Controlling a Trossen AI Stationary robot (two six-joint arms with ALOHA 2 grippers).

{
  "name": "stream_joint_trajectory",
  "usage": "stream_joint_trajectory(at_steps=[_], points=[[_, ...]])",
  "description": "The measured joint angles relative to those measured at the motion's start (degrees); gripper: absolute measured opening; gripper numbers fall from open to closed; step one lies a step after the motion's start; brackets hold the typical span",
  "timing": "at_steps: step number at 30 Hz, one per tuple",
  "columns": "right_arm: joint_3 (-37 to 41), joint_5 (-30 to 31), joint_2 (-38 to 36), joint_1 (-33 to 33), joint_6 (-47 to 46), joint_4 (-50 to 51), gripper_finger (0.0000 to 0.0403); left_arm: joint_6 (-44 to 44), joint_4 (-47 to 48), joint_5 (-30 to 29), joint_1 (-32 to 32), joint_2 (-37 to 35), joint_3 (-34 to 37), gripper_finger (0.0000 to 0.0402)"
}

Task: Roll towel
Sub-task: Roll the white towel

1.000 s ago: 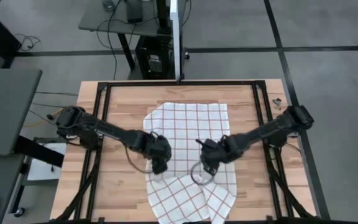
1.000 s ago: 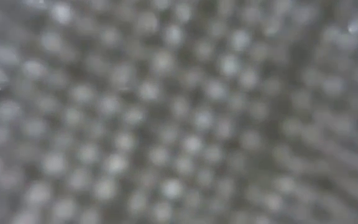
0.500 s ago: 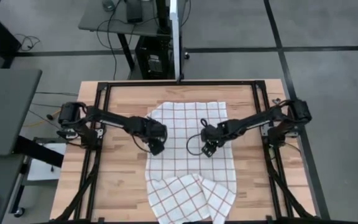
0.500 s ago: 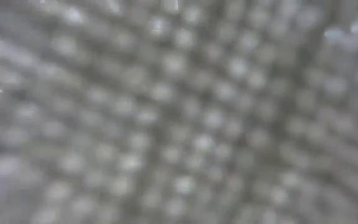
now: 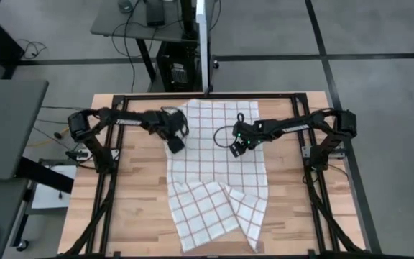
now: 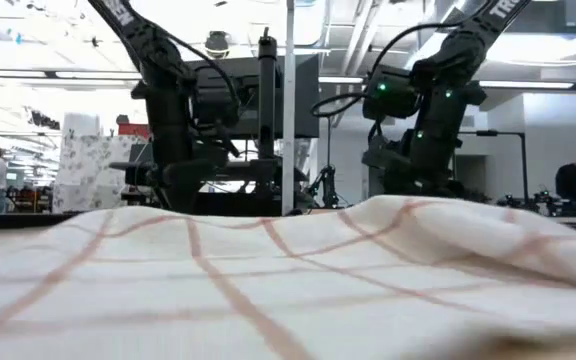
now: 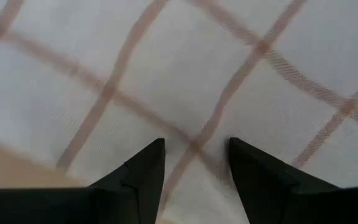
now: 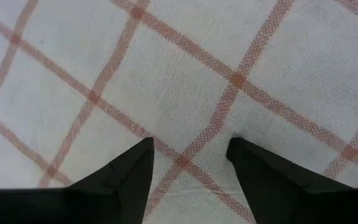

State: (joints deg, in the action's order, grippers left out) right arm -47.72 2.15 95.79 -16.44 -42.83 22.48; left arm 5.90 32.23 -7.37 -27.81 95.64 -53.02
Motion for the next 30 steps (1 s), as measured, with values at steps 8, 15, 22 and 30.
stream_joint_trajectory(at_steps=[8, 15, 22, 30], points=[[-2.0, -5.1, 0.3, 0.4, 2.1, 0.3, 0.0213, -3.7, 7.0, 0.5, -5.3, -7.9, -8.5, 0.0159], [-6.8, -7.5, 0.3, 8.0, 1.7, -0.2, 0.0213, -2.0, 8.0, 3.9, -10.9, -14.6, -10.4, 0.0159], [-9.8, -7.5, 0.2, 14.4, -2.9, 2.1, 0.0213, -1.5, 12.2, 30.6, -10.7, -13.8, -9.7, 0.0159], [-9.8, -7.4, 0.2, 22.2, -11.1, 2.0, 0.0213, -0.6, 7.0, 32.2, 2.2, -13.8, -2.7, 0.0159]])
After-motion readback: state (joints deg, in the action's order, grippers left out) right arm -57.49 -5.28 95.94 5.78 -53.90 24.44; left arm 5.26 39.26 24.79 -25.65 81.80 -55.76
